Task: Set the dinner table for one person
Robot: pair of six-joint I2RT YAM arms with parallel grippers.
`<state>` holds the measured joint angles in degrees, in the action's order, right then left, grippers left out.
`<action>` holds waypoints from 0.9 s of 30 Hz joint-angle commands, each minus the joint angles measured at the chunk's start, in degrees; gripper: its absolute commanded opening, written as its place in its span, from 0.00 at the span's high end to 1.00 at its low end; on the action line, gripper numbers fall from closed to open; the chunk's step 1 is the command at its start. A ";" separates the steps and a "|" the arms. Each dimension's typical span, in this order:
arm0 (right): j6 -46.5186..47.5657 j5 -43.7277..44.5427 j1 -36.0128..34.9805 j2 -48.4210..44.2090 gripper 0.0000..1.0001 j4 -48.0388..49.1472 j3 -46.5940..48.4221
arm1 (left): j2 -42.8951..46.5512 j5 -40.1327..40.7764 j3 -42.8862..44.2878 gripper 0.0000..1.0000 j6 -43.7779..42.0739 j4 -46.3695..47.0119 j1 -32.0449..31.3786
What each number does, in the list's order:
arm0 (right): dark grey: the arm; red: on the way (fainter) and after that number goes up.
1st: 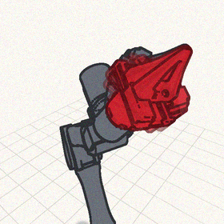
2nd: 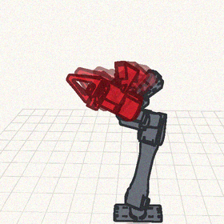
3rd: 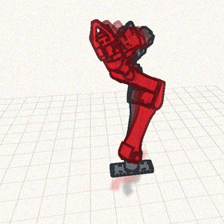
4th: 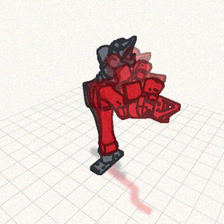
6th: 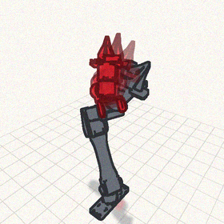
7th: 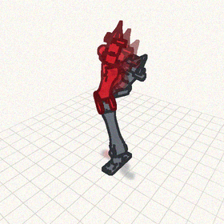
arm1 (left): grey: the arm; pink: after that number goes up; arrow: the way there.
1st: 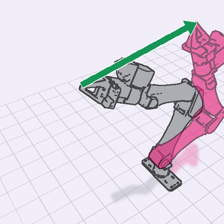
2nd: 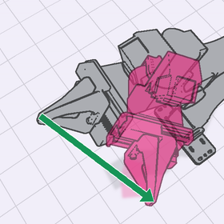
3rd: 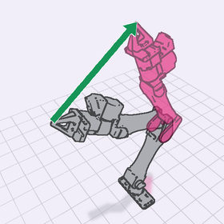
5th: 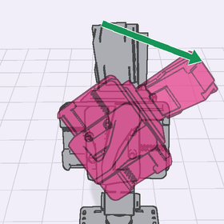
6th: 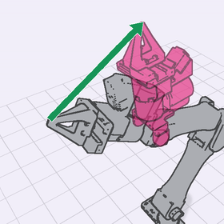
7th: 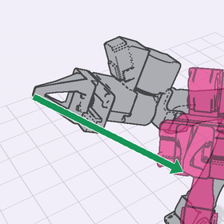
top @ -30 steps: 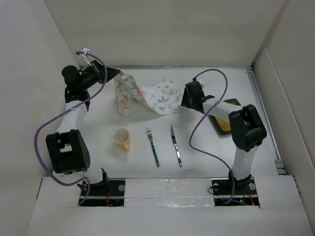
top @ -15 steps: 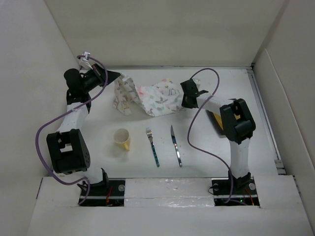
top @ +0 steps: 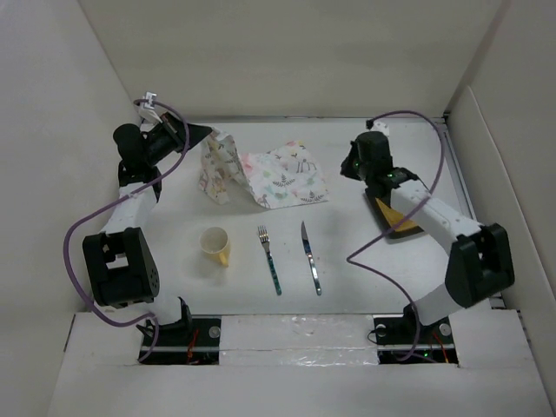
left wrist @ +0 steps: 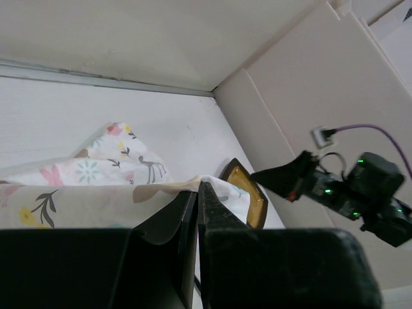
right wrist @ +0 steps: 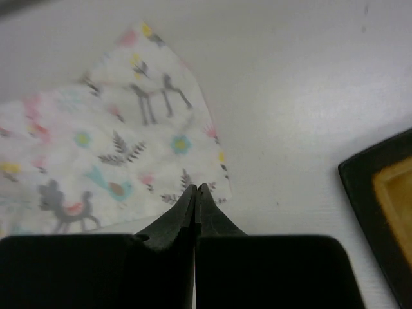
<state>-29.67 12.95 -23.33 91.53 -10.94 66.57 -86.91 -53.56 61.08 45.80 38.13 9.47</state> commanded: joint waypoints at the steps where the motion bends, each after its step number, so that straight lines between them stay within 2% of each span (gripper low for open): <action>1: 3.47 -0.81 1.70 -7.40 1.00 5.93 -0.12 | 1.66 -0.67 0.27 1.00 3.32 8.27 0.28; 3: 4.80 -4.66 2.50 -5.67 1.00 0.94 3.03 | 0.87 -1.72 0.18 1.00 4.55 9.24 0.28; 6: 5.15 -2.68 0.93 -0.05 0.75 -2.34 3.23 | 0.17 -1.55 -0.43 1.00 5.00 9.68 0.28; 7: 5.15 -2.41 0.92 1.10 0.62 -1.90 2.52 | 0.08 -1.63 -0.61 1.00 5.17 10.29 0.28; 9: 4.97 -3.10 0.39 4.18 0.54 0.03 0.77 | 0.17 -1.72 -0.79 1.00 4.22 9.95 0.28; 15: 6.03 -5.56 -0.13 13.22 0.54 1.09 2.78 | -0.10 -0.67 -0.35 1.00 0.88 6.18 0.28; 18: 5.50 -4.87 -1.27 16.56 0.53 0.57 3.92 | -0.71 0.82 0.62 1.00 -3.17 0.81 0.28; 27: 4.18 -4.51 -3.64 20.89 0.52 1.09 3.40 | -0.80 0.91 0.44 1.00 -3.35 0.81 0.28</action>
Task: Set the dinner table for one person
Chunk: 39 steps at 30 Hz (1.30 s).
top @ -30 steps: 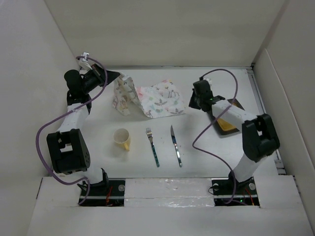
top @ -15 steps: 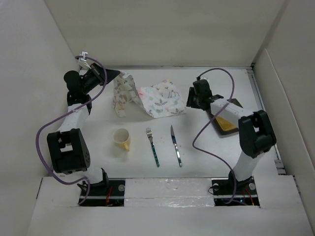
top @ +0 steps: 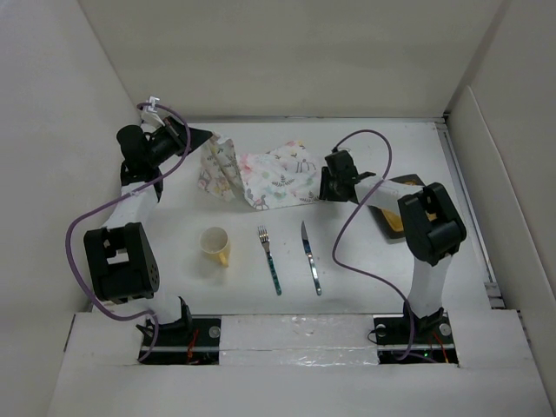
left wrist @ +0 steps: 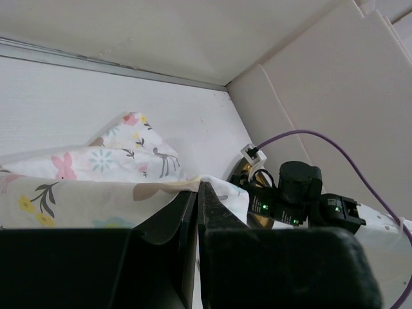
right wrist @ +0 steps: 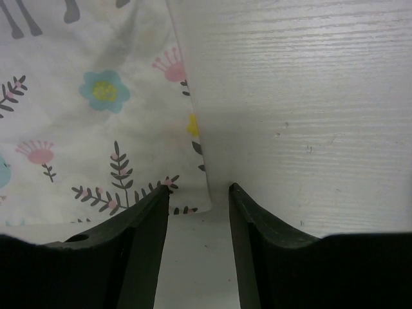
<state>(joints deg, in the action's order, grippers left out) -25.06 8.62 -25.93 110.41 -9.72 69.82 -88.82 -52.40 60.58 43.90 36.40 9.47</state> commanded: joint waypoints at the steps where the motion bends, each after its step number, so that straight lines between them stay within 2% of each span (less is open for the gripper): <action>1: -0.69 -0.19 -1.05 2.09 0.52 0.05 0.31 | 1.19 -0.33 0.95 1.00 -1.27 2.45 0.28; 3: -0.87 0.25 -1.05 2.70 0.53 -0.39 0.93 | 1.01 -0.33 1.03 1.00 -1.27 2.53 0.28; 4: -0.96 0.25 -1.05 2.62 0.63 -0.48 0.93 | 1.01 -0.51 0.95 1.00 -1.10 2.88 0.28; 6: -1.40 0.43 -1.05 2.09 0.68 -0.13 0.58 | 1.01 -0.51 0.86 1.00 -1.10 2.88 0.28; 7: -1.57 0.34 -1.05 2.09 0.78 -0.04 0.32 | 1.10 -0.42 0.95 1.00 -1.27 2.62 0.28; 12: -2.45 -0.44 -1.05 0.87 1.00 1.89 -1.18 | 0.93 -0.51 0.68 1.00 -1.18 2.89 0.28; 17: -2.98 -1.15 -0.52 -5.54 1.00 6.98 -5.92 | 1.10 -0.33 0.77 1.00 -1.36 2.36 0.28; 22: -1.49 1.30 0.61 -20.13 1.00 7.52 -8.30 | 1.98 -1.04 0.16 1.00 0.75 4.47 0.28; 26: -0.87 1.22 1.94 -27.69 1.00 7.16 -10.66 | 2.16 2.74 1.74 1.00 -5.83 -3.69 0.28; 29: -0.69 -0.79 4.30 -31.39 1.00 8.40 -12.60 | 1.63 3.53 1.04 1.00 -5.93 -3.45 0.28; 33: -0.52 -3.00 4.93 -35.43 1.00 6.57 -11.04 | 1.27 2.66 0.07 1.00 -0.59 2.08 0.28; 35: 0.18 -2.39 4.93 -39.80 1.00 4.89 -9.45 | 2.59 1.34 -0.54 1.00 5.13 7.25 0.28; 39: 1.41 -0.28 4.93 -48.94 1.00 1.29 -5.85 | 9.25 2.13 0.07 1.00 8.91 8.77 0.28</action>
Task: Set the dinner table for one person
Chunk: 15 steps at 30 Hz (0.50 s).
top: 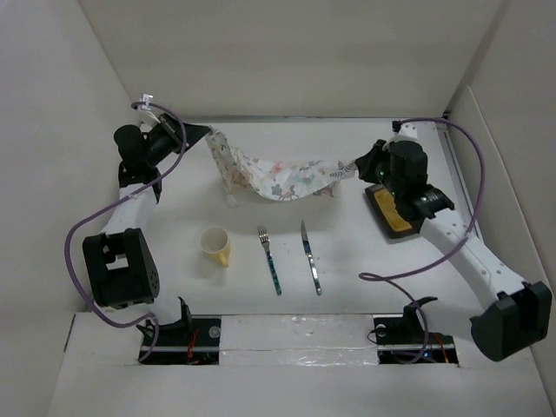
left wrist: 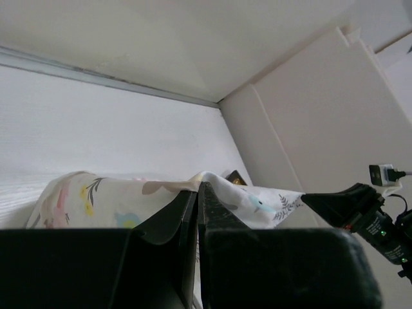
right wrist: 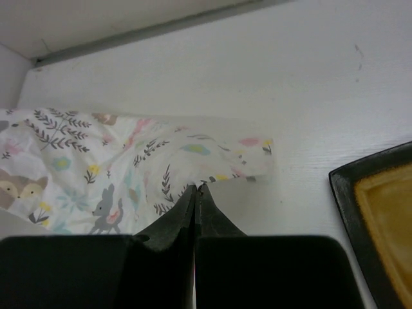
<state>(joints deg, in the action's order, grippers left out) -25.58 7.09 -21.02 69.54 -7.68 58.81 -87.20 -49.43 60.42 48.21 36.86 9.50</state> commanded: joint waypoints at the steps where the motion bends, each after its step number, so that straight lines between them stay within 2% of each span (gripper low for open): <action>1: 1.94 1.78 0.01 -9.84 1.00 -1.19 6.31 | 8.53 -0.58 0.05 1.00 5.40 8.92 0.26; 3: 2.20 2.75 0.01 -14.05 1.00 -2.33 7.55 | 10.55 -0.23 -0.13 1.00 6.99 9.54 0.26; 4: 2.47 3.45 0.01 -15.30 1.00 -3.82 10.77 | 11.51 0.73 -1.35 1.00 9.69 12.68 0.26; 8: 2.64 3.54 0.54 -14.87 1.00 -5.50 14.93 | 11.27 2.05 -3.12 1.00 12.26 15.87 0.26; 12: 3.17 1.88 3.96 -8.65 1.00 -4.01 18.27 | 7.58 4.43 -4.00 1.00 13.57 17.36 0.26; 15: 2.56 -3.21 8.44 -0.83 1.00 -1.90 21.43 | 2.31 4.78 -2.08 1.00 15.07 19.04 0.26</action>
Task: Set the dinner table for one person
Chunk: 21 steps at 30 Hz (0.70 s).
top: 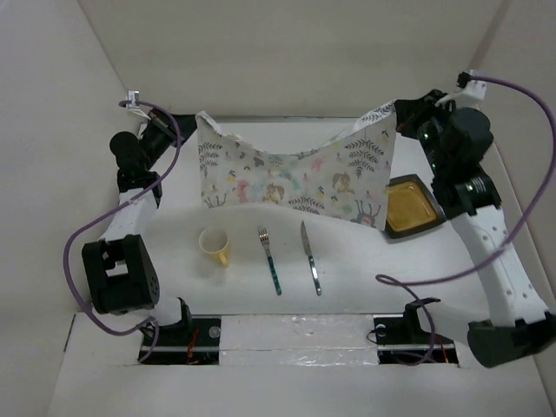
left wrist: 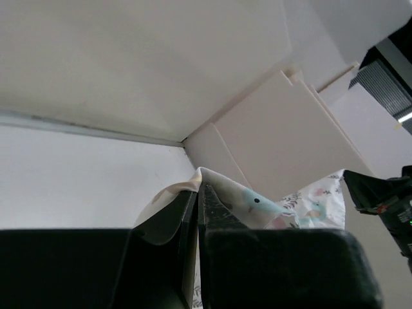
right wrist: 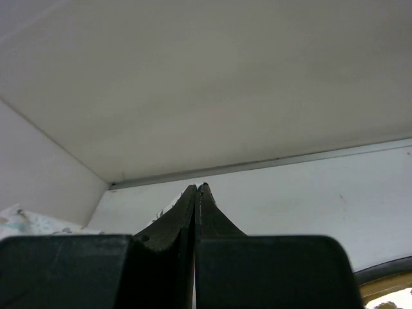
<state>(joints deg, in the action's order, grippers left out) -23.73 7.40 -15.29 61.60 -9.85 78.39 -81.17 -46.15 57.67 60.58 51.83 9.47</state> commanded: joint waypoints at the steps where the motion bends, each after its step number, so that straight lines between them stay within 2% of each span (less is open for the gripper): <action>1: 0.44 -5.18 3.50 11.56 1.00 0.79 3.16 | -5.22 1.50 1.73 1.00 2.97 4.06 0.28; 7: 0.08 -10.82 6.67 26.43 1.00 -1.57 18.79 | -14.71 0.36 12.80 1.00 4.29 1.96 0.28; 12: -0.09 -13.20 6.68 29.45 1.00 -4.04 27.69 | -15.34 -0.69 22.99 1.00 2.80 -3.22 0.28; 15: -0.18 -14.16 6.68 27.62 1.00 -2.64 25.16 | -13.32 -0.52 21.88 1.00 1.83 -3.32 0.28; 17: -0.44 -14.95 6.68 25.95 1.00 -0.46 18.58 | -11.57 -0.08 19.42 1.00 0.17 -3.06 0.28; 19: -1.14 -15.39 6.68 22.71 1.00 1.84 11.82 | -10.60 0.53 12.76 1.00 0.07 0.26 0.98; 20: -1.93 -15.57 6.68 21.64 1.00 5.15 4.30 | -9.81 0.88 7.16 1.00 1.20 1.94 0.98; 21: -2.37 -15.92 6.68 20.67 1.00 6.58 0.92 | -9.80 1.50 4.58 1.00 1.91 3.96 1.59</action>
<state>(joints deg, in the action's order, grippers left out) -24.67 -6.44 -8.97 83.85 -8.21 88.14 -92.01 -45.21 69.73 62.46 50.39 9.72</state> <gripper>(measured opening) 0.009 0.003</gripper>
